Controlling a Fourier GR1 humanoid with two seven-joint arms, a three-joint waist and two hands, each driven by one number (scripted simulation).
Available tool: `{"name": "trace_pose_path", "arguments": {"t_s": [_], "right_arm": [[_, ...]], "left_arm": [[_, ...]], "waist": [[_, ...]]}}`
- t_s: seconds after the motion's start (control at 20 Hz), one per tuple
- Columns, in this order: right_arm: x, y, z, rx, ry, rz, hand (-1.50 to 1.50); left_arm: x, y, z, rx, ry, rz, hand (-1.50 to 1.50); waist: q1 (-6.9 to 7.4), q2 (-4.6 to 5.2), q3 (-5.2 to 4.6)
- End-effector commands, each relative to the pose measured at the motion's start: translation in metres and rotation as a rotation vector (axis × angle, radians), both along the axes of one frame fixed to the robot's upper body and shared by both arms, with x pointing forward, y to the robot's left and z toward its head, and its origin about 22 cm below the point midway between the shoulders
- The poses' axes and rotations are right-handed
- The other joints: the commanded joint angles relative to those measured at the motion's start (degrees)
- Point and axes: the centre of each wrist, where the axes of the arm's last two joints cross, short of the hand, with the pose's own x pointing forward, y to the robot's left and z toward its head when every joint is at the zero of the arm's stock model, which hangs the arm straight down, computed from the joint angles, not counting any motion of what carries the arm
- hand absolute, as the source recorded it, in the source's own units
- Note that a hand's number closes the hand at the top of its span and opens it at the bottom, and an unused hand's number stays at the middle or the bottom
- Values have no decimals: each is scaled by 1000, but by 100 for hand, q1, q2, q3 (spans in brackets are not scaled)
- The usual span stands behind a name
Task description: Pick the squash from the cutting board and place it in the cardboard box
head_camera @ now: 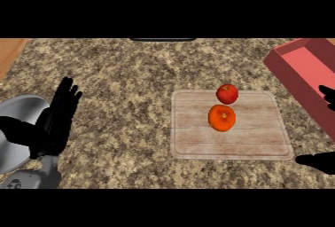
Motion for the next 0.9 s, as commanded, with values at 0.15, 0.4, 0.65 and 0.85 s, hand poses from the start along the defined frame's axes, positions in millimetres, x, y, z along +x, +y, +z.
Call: {"name": "trace_pose_path", "arguments": {"t_s": [0.15, 0.4, 0.65, 0.85], "right_arm": [[16, 54, 42, 70, 41, 66, -150], [21, 86, 40, 76, 56, 85, -150], [41, 90, 29, 24, 126, 27, -150], [45, 99, 24, 82, 134, 28, -150]], "left_arm": [[3, 6, 31, -6, -5, -14, 0], [-2, -13, -2, -2, -18, -16, 0], [1, 8, 20, -13, -11, -12, 0], [-2, 3, -2, -7, -29, 4, 0]], "waist": [[68, 18, 12], [29, 18, 12], [31, 16, 14], [19, 16, 14]]}}
